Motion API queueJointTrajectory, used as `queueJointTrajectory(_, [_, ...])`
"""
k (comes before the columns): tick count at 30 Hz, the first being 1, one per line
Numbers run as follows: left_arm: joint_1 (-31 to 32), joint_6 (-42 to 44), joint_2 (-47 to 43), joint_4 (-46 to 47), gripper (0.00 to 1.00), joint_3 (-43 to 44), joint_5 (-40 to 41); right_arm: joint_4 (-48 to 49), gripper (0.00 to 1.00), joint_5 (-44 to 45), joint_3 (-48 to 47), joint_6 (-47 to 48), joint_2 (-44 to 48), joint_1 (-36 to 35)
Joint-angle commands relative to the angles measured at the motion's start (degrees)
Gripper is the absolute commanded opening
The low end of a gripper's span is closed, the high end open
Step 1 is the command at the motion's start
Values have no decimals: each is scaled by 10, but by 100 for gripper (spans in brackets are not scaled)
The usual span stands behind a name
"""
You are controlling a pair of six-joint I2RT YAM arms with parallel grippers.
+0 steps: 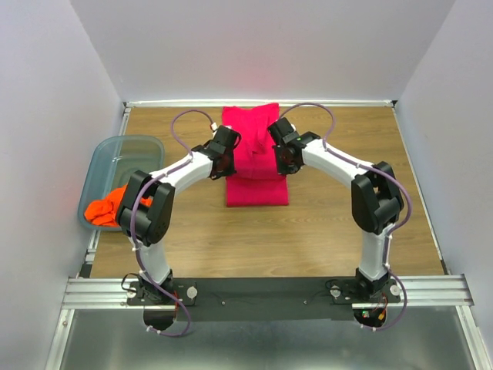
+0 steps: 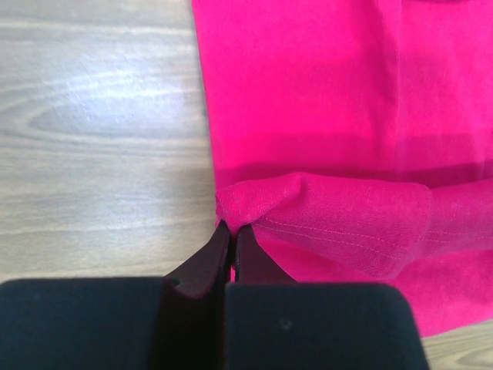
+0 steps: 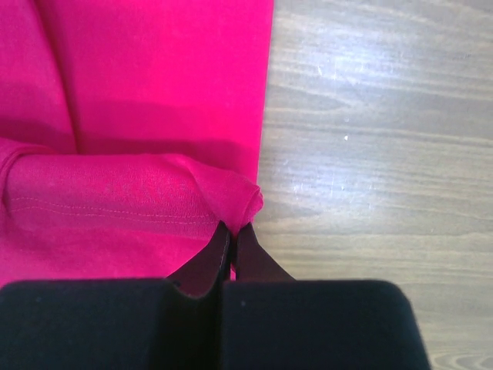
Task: Fold and stack the t-shirts
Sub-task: Fold the tshirt
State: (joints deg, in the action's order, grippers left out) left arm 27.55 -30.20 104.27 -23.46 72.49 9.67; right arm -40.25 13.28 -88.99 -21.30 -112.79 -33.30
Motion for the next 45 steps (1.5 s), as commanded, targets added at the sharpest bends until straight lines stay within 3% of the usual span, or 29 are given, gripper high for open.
queueJointTrajectory(1, [-18, 15, 12, 3, 0, 9, 63, -4, 1, 55, -16, 18, -20, 15])
queueJointTrajectory(17, [-24, 8, 53, 35, 0, -16, 53, 36, 1, 59, -10, 27, -77, 23])
queueJointTrajectory(20, [-24, 8, 45, 32, 14, -16, 48, 36, 3, 59, -10, 27, -75, 23])
queueJointTrajectory(21, [-23, 9, 39, 32, 27, -18, 47, 36, 14, 54, -10, 24, -67, 23])
queueJointTrajectory(23, [-23, 10, 24, 29, 44, -19, 47, 35, 23, 49, -11, 23, -56, 23])
queueJointTrajectory(24, [-23, 11, 3, 28, 55, -19, 48, 35, 32, 47, -13, 23, -48, 23])
queueJointTrajectory(26, [-24, 9, -20, 19, 65, -20, 50, 35, 39, 40, -16, 19, -24, 23])
queueJointTrajectory(27, [-23, 8, -45, 17, 72, -20, 51, 35, 48, 36, -17, 17, -16, 23])
queueJointTrajectory(28, [-23, 6, -58, 11, 73, -22, 49, 36, 52, 30, -17, 14, 3, 22])
queueJointTrajectory(30, [-21, 1, -99, 6, 74, -29, 44, 35, 59, 16, -17, 7, 19, 22])
queueJointTrajectory(32, [-10, -9, -140, 5, 73, -46, 39, 37, 60, -3, -12, -2, 41, 16])
queueJointTrajectory(35, [10, -25, -176, 14, 59, -82, 23, 48, 60, -25, 3, -8, 58, 1])
queueJointTrajectory(36, [24, -28, -182, 33, 47, -95, -1, 54, 57, -46, 8, -9, 61, -3])
queueJointTrajectory(39, [46, -53, -188, 82, 26, -159, -41, 80, 41, -89, 29, -24, 57, -10])
queueJointTrajectory(42, [60, -65, -162, 106, 17, -171, -59, 100, 31, -111, 45, -32, 51, -18])
queueJointTrajectory(45, [82, -68, -129, 140, 15, -173, -65, 129, 27, -145, 68, -44, 30, -21])
